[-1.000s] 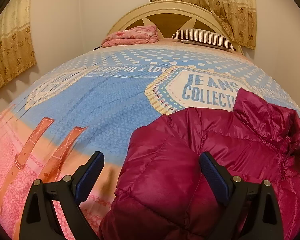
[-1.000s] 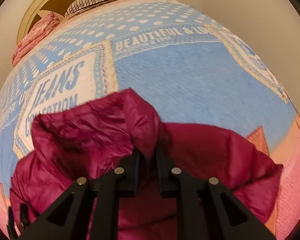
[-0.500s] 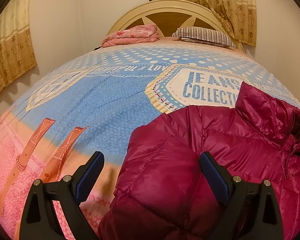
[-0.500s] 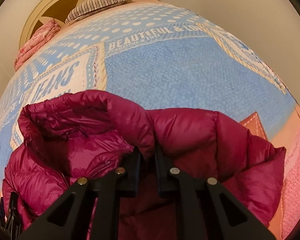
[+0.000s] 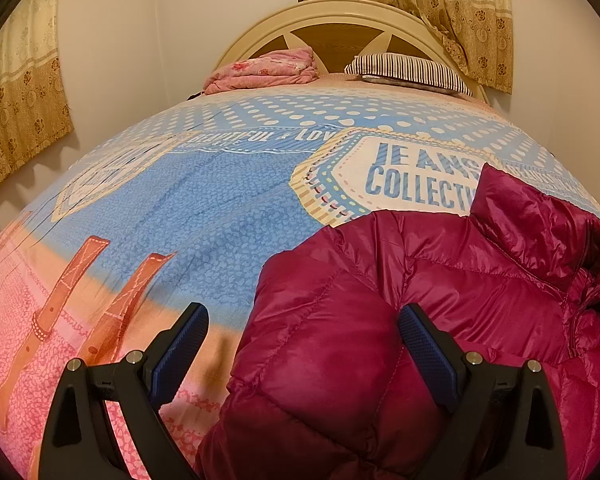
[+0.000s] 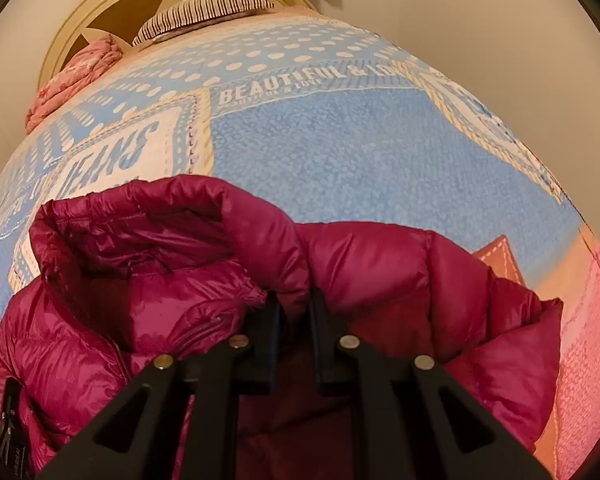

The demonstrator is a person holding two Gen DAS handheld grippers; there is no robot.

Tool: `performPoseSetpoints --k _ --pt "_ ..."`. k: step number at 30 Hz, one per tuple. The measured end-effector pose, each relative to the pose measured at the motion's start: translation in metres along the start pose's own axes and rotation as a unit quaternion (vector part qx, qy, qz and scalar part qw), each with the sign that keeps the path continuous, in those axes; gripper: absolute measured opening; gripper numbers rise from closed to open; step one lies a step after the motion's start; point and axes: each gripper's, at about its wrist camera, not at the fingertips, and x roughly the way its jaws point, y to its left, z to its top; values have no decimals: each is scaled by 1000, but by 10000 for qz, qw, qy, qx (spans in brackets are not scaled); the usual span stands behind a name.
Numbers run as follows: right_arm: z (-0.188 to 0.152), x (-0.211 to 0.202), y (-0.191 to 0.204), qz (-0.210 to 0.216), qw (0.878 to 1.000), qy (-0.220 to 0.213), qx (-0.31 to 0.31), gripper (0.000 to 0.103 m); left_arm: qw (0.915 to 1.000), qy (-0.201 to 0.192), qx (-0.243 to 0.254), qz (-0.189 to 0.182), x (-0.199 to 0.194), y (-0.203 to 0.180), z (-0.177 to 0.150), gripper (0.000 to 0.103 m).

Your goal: Fold large clothes

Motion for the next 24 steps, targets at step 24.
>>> performPoseSetpoints --k 24 --pt "-15 0 -4 -421 9986 -220 -230 13 10000 -13 3 2 -1 0 0 97"
